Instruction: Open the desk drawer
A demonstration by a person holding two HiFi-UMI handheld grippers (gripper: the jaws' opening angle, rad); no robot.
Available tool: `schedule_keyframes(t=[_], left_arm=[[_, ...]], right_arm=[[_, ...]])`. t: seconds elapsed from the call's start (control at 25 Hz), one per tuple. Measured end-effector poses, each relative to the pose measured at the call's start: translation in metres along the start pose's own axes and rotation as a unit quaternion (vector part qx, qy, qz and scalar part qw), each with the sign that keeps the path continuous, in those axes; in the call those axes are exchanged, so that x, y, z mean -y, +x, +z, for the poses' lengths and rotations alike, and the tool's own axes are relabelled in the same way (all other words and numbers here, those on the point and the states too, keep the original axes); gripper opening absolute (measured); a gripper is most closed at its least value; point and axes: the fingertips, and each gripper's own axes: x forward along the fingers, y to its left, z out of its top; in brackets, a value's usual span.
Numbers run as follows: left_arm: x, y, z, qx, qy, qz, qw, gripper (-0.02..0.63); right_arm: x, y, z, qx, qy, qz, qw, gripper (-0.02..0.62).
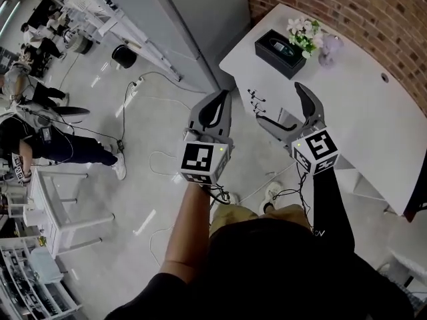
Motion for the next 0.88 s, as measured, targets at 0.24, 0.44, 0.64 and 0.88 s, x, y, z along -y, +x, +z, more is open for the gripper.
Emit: schedule_keyframes(t=[0.24,0.44,0.64,0.88], left_arm=[[0.025,0.022,0.000,-0.011,0.019,-0.001,0.9997,0.009],[0.031,0.037,0.000,-0.008,0.021,-0.005,0.9997,0.009],[0.034,0.047,-0.011,-0.018,0.034,-0.020,0.9991,0.009],[0.022,0.062,-0.029,-0.021,0.034,-0.038,0.9985,0.009]], right_arm=[[0.017,-0.004,-0.013,-0.012,0.015,0.029,0.999,0.549],[0.026,-0.002,-0.026,-0.015,0.029,0.036,0.999,0.548],[0.027,0.004,-0.044,-0.023,0.063,0.041,0.997,0.548],[0.026,0.019,-0.074,-0.041,0.105,0.041,0.993,0.548]])
